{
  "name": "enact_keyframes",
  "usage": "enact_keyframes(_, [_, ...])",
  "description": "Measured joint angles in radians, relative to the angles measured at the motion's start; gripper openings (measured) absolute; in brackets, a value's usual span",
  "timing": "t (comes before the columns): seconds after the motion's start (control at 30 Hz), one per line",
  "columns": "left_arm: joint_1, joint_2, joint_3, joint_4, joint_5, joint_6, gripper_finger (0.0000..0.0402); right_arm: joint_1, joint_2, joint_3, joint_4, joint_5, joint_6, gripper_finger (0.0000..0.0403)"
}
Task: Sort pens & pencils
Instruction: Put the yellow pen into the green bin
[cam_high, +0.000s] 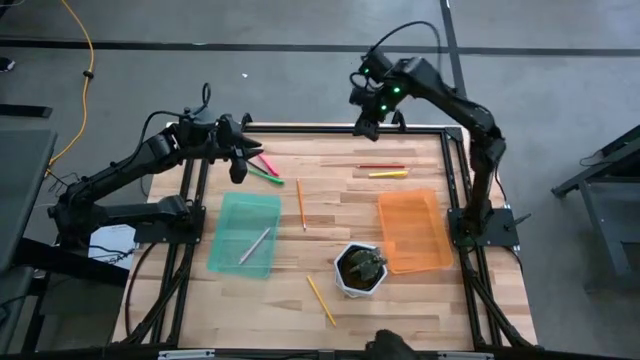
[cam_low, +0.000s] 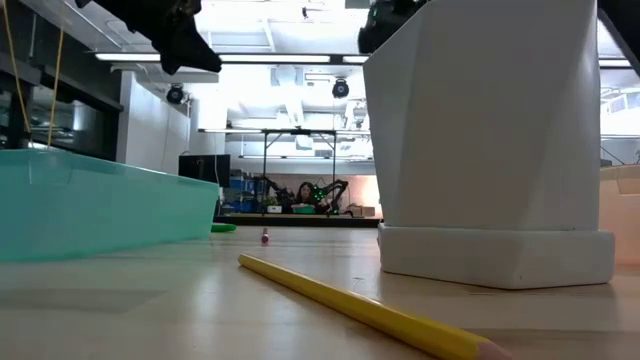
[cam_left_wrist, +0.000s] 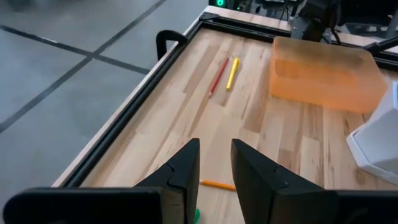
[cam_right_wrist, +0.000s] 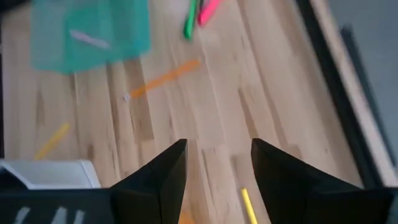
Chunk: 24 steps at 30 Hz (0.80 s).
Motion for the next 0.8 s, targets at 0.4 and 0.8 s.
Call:
enact_keyframes(0.4, [0.000, 0.001, 0.000, 0.050, -0.024, -0.112, 0.0078, -0.049, -0.394, 0.000, 0.339, -0.032, 0.114, 0.0152])
enact_keyframes(0.8, [0.000, 0.001, 0.000, 0.050, -0.020, -0.155, 0.0078, -0.049, -0.663, 0.000, 0.410, -0.056, 0.166, 0.0133])
